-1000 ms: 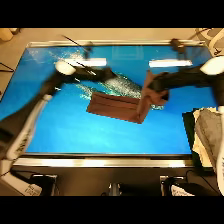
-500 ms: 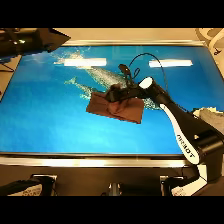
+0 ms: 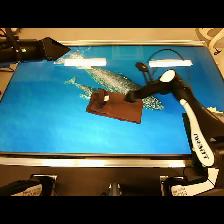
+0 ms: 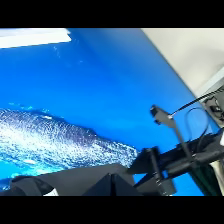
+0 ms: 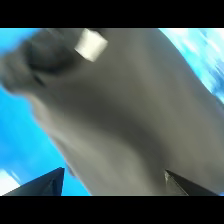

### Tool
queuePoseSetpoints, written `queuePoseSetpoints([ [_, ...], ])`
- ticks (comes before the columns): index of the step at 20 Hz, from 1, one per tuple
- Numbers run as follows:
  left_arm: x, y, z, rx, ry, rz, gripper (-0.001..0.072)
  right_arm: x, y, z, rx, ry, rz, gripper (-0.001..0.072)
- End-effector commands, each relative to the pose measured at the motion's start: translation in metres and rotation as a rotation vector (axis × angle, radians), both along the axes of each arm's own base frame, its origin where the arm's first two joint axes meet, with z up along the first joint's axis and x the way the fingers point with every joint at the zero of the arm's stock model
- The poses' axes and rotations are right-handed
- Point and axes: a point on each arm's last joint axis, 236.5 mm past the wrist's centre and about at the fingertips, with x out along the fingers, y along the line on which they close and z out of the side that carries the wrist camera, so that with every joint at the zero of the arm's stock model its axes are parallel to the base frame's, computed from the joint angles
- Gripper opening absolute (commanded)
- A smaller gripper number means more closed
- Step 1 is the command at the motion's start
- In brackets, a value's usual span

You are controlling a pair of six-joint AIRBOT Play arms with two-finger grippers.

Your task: Fold the shirts.

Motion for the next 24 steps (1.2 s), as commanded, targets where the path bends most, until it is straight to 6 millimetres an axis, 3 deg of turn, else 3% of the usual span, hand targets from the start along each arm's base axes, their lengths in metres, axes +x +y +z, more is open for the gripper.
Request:
queuePoseSetpoints([
  [1, 0.002, 0.004, -0.010, 0.033, 0.008, 0.007, 0.0029, -0.040, -0.095, -0.039, -0.229, 0.222, -0.094, 0.0700],
  [3, 0.002, 0.005, -0.012, 0.043, 0.005, 0.008, 0.0030, -0.045, -0.081, -0.060, -0.136, 0.267, -0.144, 0.0700],
  [5, 0.001, 0.004, -0.012, 0.041, 0.007, 0.006, 0.0029, -0.038, -0.060, -0.074, -0.027, 0.288, -0.208, 0.0696],
  [10, 0.001, 0.003, -0.012, 0.043, 0.010, 0.003, 0.0030, -0.008, -0.026, -0.082, 0.198, 0.323, -0.348, 0.0648],
  [12, 0.001, 0.003, -0.012, 0.043, 0.009, 0.003, 0.0030, -0.001, -0.016, -0.078, 0.265, 0.337, -0.374, 0.0451],
  [13, 0.001, 0.004, -0.012, 0.042, 0.009, 0.004, 0.0030, 0.002, -0.012, -0.074, 0.293, 0.320, -0.364, 0.0265],
  [14, 0.001, 0.004, -0.012, 0.042, 0.009, 0.004, 0.0030, 0.006, -0.007, -0.065, 0.328, 0.284, -0.330, 0.0030],
  [16, 0.001, 0.004, -0.012, 0.043, 0.008, 0.004, 0.0030, 0.023, -0.009, -0.021, 0.474, 0.189, -0.267, 0.0032],
  [18, 0.001, 0.004, -0.012, 0.045, 0.006, 0.003, 0.0030, 0.039, -0.036, 0.038, 0.586, 0.101, -0.247, 0.0031],
  [20, 0.002, 0.004, -0.013, 0.044, 0.007, 0.005, 0.0030, 0.046, -0.085, 0.095, 0.567, -0.018, -0.259, 0.0031],
  [22, 0.003, 0.004, -0.015, 0.044, 0.010, 0.005, 0.0030, 0.044, -0.145, 0.135, 0.472, -0.104, -0.358, 0.0030],
  [24, 0.005, 0.003, -0.018, 0.045, 0.018, 0.004, 0.0030, 0.029, -0.207, 0.160, 0.364, -0.150, -0.473, 0.0030],
])
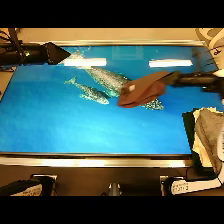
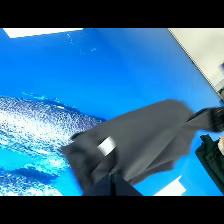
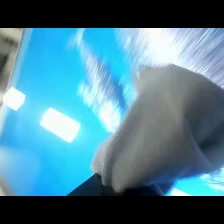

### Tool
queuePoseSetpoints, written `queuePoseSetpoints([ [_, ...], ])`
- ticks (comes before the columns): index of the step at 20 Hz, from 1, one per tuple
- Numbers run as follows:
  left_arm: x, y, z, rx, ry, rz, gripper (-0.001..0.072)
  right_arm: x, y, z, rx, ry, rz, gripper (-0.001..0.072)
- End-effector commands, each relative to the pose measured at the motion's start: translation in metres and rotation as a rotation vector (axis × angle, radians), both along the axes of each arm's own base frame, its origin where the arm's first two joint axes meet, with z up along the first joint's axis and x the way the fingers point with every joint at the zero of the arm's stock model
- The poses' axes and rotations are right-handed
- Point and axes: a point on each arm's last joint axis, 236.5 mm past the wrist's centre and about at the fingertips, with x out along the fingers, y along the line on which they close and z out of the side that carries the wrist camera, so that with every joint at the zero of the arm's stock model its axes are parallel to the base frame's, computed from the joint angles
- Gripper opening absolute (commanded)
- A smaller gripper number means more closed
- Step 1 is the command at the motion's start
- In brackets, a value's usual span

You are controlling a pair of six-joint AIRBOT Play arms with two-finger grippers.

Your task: Fold the shirts.

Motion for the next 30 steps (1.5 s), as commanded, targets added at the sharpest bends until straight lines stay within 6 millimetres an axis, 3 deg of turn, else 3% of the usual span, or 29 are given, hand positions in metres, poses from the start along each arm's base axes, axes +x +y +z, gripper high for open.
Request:
queuePoseSetpoints([
  [1, 0.003, 0.000, -0.004, 0.001, 0.009, 0.001, 0.0031, -0.030, -0.102, 0.055, -0.145, -0.025, -0.183, 0.0030],
  [5, 0.002, 0.000, -0.006, 0.002, 0.012, 0.000, 0.0031, -0.081, -0.206, 0.088, -0.213, -0.031, -0.407, 0.0030],
  [7, 0.002, 0.000, -0.006, 0.006, 0.007, -0.004, 0.0031, -0.113, -0.240, 0.097, -0.220, -0.006, -0.490, 0.0030],
  [9, 0.003, 0.000, -0.006, 0.008, 0.005, -0.005, 0.0031, -0.144, -0.258, 0.102, -0.224, 0.020, -0.534, 0.0030],
  [11, 0.003, 0.000, -0.006, 0.008, 0.004, -0.005, 0.0031, -0.171, -0.267, 0.107, -0.229, 0.055, -0.574, 0.0030],
  [15, 0.009, -0.001, -0.002, 0.011, -0.036, 0.003, 0.0031, -0.219, -0.260, 0.110, -0.271, 0.141, -0.573, 0.0030],
  [19, 0.018, -0.006, -0.004, 0.009, -0.061, 0.007, 0.0031, -0.284, -0.292, 0.084, -0.500, 0.394, -0.713, 0.0031],
  [22, 0.022, -0.013, -0.007, 0.005, -0.066, 0.004, 0.0031, -0.328, -0.302, 0.059, -0.614, 0.572, -0.736, 0.0030],
  [26, 0.027, -0.023, -0.008, -0.005, -0.076, 0.003, 0.0031, -0.349, -0.296, 0.022, -0.589, 0.713, -0.698, 0.0030],
  [30, 0.026, -0.025, -0.008, -0.006, -0.076, -0.001, 0.0031, -0.372, -0.291, 0.001, -0.595, 0.819, -0.674, 0.0030],
])
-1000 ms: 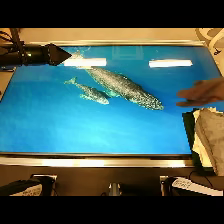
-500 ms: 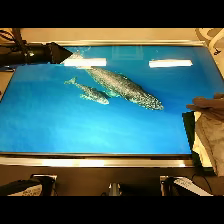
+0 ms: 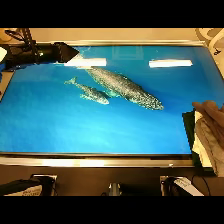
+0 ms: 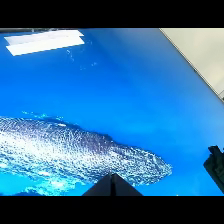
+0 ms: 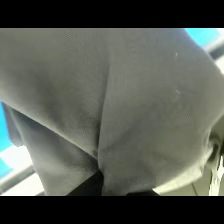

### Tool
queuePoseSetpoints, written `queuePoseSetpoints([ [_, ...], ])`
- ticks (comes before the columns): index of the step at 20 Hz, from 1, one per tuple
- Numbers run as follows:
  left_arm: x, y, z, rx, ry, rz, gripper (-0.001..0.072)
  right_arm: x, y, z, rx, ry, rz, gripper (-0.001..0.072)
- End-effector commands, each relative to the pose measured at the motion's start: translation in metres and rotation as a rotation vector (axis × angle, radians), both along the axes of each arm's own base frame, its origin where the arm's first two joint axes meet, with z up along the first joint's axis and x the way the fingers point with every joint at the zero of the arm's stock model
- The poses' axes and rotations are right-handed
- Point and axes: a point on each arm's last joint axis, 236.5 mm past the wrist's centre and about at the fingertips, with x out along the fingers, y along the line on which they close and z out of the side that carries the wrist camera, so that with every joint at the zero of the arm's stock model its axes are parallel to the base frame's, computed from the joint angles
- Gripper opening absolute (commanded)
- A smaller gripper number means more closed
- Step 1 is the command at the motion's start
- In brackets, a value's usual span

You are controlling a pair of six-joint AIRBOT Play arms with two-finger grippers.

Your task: Fold the shirts.

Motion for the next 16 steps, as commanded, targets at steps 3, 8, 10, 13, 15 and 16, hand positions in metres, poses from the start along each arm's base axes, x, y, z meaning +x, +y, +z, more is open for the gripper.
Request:
queuePoseSetpoints([
  [3, 0.001, -0.002, 0.000, -0.002, -0.004, 0.002, 0.0031, -0.041, 0.008, -0.025, 0.026, 0.172, -0.029, 0.0030],
  [8, 0.001, -0.002, 0.000, -0.002, -0.004, 0.001, 0.0031, -0.047, 0.007, -0.026, 0.020, 0.198, -0.036, 0.0402],
  [10, 0.001, -0.002, 0.000, -0.002, -0.003, 0.001, 0.0031, -0.043, 0.001, -0.026, -0.008, 0.179, 0.003, 0.0675],
  [13, 0.001, -0.002, -0.001, -0.001, -0.001, 0.000, 0.0030, -0.005, -0.018, -0.005, -0.126, 0.013, 0.083, 0.0674],
  [15, 0.002, 0.000, -0.003, 0.015, -0.005, 0.005, 0.0028, 0.042, -0.038, 0.039, -0.278, -0.204, 0.127, 0.0672],
  [16, 0.006, 0.007, -0.011, 0.073, -0.014, 0.022, 0.0028, 0.072, -0.044, 0.073, -0.364, -0.348, 0.151, 0.0664],
])
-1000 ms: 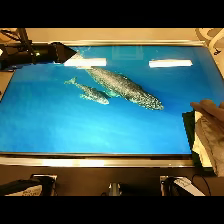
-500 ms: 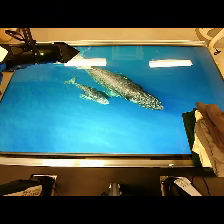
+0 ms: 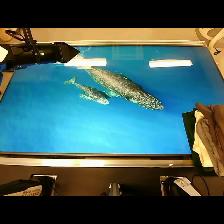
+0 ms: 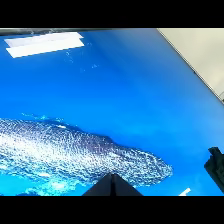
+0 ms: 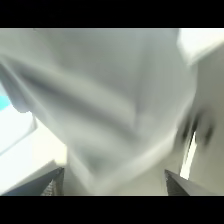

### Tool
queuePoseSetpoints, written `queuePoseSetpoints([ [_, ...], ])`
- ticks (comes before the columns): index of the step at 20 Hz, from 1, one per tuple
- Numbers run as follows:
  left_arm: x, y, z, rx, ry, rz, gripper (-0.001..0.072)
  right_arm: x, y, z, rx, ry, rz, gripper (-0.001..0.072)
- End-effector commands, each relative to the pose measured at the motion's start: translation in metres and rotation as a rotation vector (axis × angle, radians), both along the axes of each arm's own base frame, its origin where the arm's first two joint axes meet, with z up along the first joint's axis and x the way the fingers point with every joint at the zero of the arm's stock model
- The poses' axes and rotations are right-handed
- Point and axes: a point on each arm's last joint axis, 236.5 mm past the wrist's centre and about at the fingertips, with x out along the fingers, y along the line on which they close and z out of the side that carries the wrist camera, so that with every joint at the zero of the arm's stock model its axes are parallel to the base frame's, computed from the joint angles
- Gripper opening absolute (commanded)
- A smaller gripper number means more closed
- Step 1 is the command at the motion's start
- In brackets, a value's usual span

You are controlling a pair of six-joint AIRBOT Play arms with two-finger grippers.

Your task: Fold the shirts.

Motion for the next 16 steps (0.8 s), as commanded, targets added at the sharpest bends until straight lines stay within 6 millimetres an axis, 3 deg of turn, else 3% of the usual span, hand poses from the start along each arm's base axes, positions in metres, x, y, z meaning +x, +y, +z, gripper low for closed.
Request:
queuePoseSetpoints([
  [1, 0.011, 0.023, -0.022, 0.141, 0.001, 0.073, 0.0028, 0.092, -0.023, 0.095, -0.278, -0.417, 0.139, 0.0660],
  [3, 0.019, 0.069, -0.061, 0.361, 0.080, 0.219, 0.0028, 0.142, 0.003, 0.141, -0.408, -0.510, 0.297, 0.0642],
  [4, 0.018, 0.093, -0.082, 0.474, 0.137, 0.279, 0.0028, 0.166, 0.028, 0.147, -0.426, -0.519, 0.392, 0.0642],
  [5, 0.013, 0.115, -0.100, 0.566, 0.204, 0.331, 0.0029, 0.191, 0.064, 0.140, -0.419, -0.497, 0.511, 0.0642],
  [7, -0.004, 0.135, -0.131, 0.629, 0.360, 0.379, 0.0063, 0.224, 0.130, 0.110, -0.411, -0.358, 0.682, 0.0614],
  [8, -0.019, 0.138, -0.150, 0.655, 0.447, 0.371, 0.0217, 0.236, 0.159, 0.093, -0.425, -0.272, 0.737, 0.0614],
  [9, -0.037, 0.142, -0.171, 0.689, 0.536, 0.355, 0.0419, 0.247, 0.190, 0.076, -0.430, -0.212, 0.807, 0.0614],
  [10, -0.056, 0.145, -0.193, 0.726, 0.617, 0.330, 0.0548, 0.254, 0.224, 0.057, -0.395, -0.166, 0.881, 0.0614],
  [12, -0.079, 0.148, -0.224, 0.761, 0.689, 0.302, 0.0558, 0.252, 0.297, 0.011, -0.213, -0.073, 1.033, 0.0626],
  [13, -0.079, 0.149, -0.224, 0.755, 0.675, 0.307, 0.0558, 0.246, 0.324, -0.010, -0.130, -0.018, 1.095, 0.0628],
  [16, -0.066, 0.146, -0.208, 0.725, 0.609, 0.324, 0.0556, 0.239, 0.351, -0.045, -0.058, 0.099, 1.126, 0.0627],
])
